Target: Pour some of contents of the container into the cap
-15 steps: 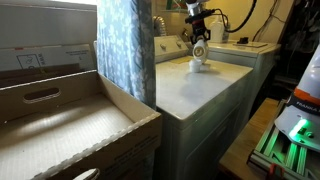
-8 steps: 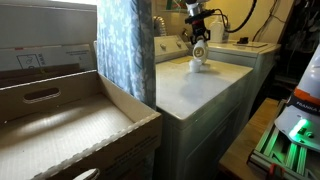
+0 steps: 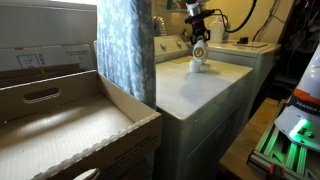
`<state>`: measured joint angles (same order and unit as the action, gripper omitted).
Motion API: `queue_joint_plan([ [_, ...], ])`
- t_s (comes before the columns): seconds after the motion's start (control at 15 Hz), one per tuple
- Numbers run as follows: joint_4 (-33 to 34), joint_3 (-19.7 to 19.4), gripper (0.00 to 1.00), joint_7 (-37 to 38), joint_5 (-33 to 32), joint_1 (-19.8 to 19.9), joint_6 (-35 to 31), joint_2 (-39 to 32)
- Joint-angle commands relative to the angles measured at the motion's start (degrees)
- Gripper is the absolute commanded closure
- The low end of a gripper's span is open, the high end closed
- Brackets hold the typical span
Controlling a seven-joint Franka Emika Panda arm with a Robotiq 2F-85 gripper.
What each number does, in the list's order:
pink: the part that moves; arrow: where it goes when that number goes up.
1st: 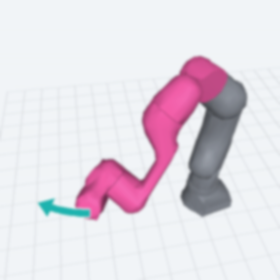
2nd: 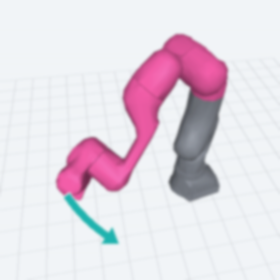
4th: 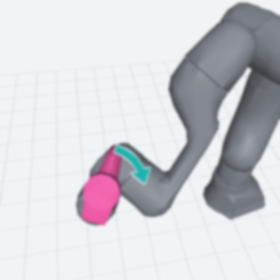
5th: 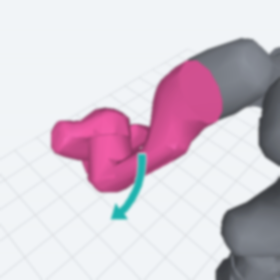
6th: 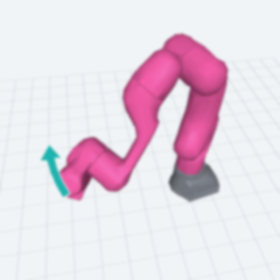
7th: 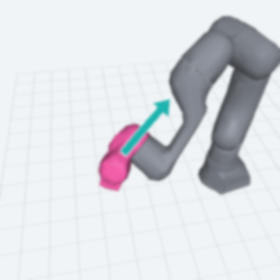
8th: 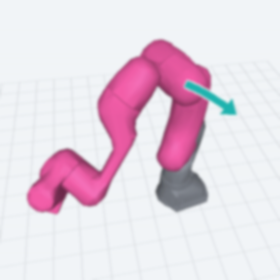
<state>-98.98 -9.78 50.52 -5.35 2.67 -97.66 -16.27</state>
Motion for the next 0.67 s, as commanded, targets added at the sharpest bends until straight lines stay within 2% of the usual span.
queue_joint_plan([
  [0.0, -1.0, 0.4, 1.0, -0.4, 1.2, 0.6, 0.4, 2.6],
  [0.6, -0.8, 0.3, 1.0, -1.7, 4.0, 1.6, 1.2, 2.8],
])
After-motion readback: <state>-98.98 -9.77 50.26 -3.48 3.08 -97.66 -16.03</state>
